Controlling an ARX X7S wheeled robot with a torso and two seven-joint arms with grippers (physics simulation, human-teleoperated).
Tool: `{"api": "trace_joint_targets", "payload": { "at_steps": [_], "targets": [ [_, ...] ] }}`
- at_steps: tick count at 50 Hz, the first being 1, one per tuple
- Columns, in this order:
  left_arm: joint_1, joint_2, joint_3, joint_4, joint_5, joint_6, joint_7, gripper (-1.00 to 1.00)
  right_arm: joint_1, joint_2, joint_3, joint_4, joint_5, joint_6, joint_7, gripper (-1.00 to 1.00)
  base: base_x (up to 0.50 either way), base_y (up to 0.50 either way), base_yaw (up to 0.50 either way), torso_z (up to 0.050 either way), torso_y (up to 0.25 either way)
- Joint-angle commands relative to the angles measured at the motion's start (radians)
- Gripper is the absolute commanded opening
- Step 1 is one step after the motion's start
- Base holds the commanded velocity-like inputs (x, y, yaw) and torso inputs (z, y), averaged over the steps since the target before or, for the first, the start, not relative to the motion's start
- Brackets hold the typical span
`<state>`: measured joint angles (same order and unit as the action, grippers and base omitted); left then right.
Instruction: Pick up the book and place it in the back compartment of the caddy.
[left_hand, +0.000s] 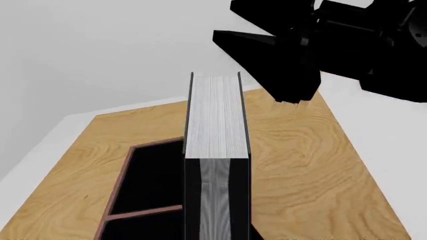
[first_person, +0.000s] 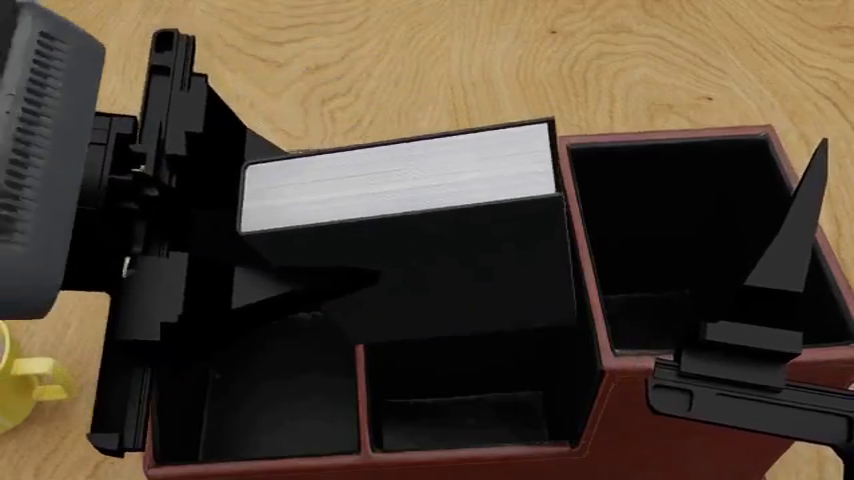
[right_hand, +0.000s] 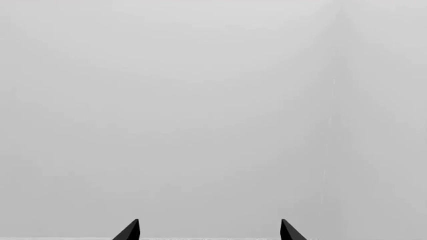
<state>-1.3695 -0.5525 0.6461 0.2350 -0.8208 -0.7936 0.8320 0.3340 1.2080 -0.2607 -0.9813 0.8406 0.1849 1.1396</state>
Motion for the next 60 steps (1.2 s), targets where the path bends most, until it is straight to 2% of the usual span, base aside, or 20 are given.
{"api": "trace_joint_targets", "payload": {
  "at_steps": [1,60],
  "targets": [
    [0.011,0.012,0.001,-0.009,-0.016,0.016,-0.006,-1.00,-0.011,0.002,-0.002,0.005,-0.007,-0.010,0.000,1.00,0.00,0.00,0.00,0.000,0.000],
    [0.058,0.074,0.096,-0.133,0.074,0.108,0.037,-1.00,-0.015,0.011,0.007,0.018,0.001,-0.023,-0.003,1.00,0.00,0.00,0.00,0.000,0.001]
  ]
}}
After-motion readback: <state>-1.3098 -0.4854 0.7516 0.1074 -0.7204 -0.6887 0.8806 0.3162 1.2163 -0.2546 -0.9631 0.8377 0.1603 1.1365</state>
